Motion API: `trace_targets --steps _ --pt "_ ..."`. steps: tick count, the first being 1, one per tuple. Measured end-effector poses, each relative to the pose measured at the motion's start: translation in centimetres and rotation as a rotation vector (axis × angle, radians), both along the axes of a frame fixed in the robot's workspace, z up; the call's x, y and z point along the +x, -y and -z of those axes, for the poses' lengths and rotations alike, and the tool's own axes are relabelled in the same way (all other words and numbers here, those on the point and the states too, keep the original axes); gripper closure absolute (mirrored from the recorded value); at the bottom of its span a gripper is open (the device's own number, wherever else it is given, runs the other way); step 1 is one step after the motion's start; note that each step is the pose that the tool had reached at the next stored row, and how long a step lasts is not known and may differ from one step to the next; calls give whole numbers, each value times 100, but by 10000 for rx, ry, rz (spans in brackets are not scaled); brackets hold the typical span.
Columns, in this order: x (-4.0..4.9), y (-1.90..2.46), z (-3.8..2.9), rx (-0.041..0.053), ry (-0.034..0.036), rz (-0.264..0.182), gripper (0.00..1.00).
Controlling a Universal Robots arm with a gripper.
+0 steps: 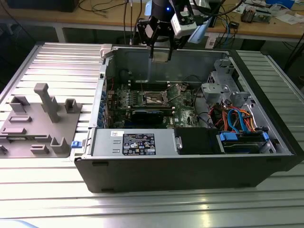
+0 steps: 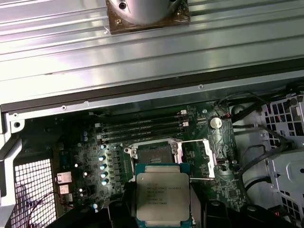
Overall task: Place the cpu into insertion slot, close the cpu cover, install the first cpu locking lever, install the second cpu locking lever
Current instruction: 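Place the cpu into insertion slot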
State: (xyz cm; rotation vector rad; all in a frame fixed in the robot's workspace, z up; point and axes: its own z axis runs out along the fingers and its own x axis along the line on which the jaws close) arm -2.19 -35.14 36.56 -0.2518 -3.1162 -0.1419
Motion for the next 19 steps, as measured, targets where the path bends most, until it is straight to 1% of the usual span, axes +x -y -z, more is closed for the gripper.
trace_targets --steps 3,4,7,14,15,17,19 --pt "0 0 1 0 0 308 46" --pt "0 0 1 -1 0 560 46" --pt "0 0 2 0 0 886 46" --pt "0 1 2 -9 1 940 46" --pt "-1 1 2 -14 0 1047 46" --pt "0 0 5 -16 0 1490 46" --pt "1 0 5 -21 1 1726 46"
